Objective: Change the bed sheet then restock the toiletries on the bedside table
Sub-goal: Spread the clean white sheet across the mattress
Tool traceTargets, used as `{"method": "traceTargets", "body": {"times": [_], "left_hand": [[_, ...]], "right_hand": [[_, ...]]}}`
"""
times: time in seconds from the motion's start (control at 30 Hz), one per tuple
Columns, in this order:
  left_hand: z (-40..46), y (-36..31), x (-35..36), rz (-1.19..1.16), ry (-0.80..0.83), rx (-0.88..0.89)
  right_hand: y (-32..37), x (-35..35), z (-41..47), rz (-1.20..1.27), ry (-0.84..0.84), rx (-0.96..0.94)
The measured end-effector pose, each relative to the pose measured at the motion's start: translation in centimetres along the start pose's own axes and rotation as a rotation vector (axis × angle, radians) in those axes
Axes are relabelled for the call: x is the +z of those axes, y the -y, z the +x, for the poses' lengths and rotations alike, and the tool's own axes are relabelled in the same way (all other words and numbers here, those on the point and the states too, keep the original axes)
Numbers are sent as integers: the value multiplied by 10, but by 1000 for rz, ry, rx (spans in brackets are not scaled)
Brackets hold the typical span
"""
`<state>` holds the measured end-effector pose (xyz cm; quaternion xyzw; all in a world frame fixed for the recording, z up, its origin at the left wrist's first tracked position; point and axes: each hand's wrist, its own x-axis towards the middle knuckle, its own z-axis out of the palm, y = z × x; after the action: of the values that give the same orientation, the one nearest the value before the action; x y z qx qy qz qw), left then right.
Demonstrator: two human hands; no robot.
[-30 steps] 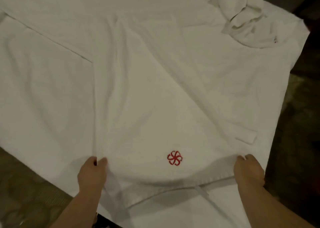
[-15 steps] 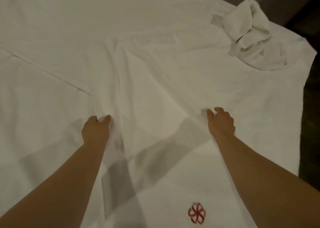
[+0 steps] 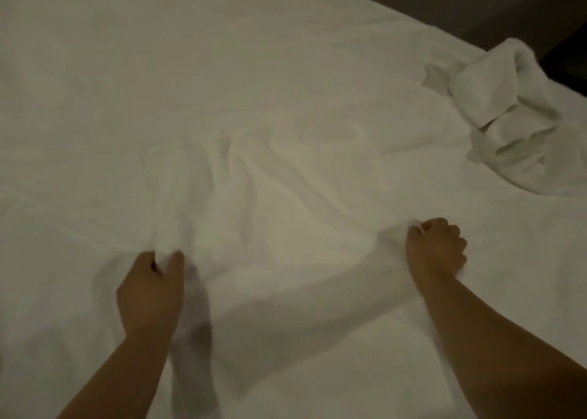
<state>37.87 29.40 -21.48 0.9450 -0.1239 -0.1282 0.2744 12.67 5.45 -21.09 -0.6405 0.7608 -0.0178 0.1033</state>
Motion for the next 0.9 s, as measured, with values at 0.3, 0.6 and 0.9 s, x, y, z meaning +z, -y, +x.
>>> {"method": "traceTargets", "body": {"times": [0.3, 0.6, 0.9], "left_hand": [[168, -71, 22, -313, 41, -207], [203, -60, 6, -59, -88, -29], [36, -51, 80, 449, 93, 979]], "right_hand": [[145, 14, 86, 212, 83, -121], [202, 8, 112, 109, -102, -314], [114, 59, -26, -149, 117, -1030]]}}
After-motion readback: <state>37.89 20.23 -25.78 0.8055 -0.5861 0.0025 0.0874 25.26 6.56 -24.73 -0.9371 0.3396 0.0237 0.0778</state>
